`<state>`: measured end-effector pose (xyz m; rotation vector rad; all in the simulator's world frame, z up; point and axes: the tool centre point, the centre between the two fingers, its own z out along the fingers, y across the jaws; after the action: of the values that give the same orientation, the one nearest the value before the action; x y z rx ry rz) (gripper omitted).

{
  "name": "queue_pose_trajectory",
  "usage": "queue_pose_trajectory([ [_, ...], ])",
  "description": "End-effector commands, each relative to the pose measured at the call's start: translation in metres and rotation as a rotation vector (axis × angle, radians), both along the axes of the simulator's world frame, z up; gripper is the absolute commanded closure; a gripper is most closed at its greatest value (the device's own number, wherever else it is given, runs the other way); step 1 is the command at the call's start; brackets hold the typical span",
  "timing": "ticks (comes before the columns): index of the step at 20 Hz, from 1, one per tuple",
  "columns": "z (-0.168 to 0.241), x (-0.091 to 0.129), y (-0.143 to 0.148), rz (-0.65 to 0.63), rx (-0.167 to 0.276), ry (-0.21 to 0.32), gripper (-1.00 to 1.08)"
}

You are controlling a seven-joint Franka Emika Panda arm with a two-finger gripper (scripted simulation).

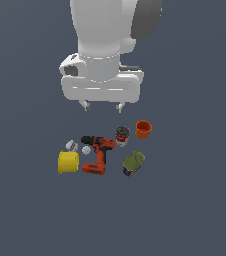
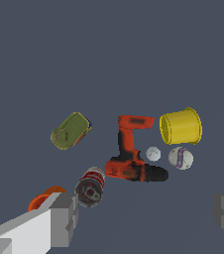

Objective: Pick up a designated object from a clutter of objects.

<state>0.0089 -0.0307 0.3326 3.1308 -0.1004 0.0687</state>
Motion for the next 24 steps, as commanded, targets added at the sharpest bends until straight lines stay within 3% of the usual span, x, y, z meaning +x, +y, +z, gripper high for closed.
queue_pose_trajectory([
  [1, 0.0, 0.0, 0.0, 0.0, 0.0, 0.0, -0.92],
  [10, 0.003, -0.003, 0.016, -0.017, 0.029, 0.006, -0.92],
  [24, -0.015, 0.007, 0.024, -0.086, 0.031, 0.01, -0.92],
])
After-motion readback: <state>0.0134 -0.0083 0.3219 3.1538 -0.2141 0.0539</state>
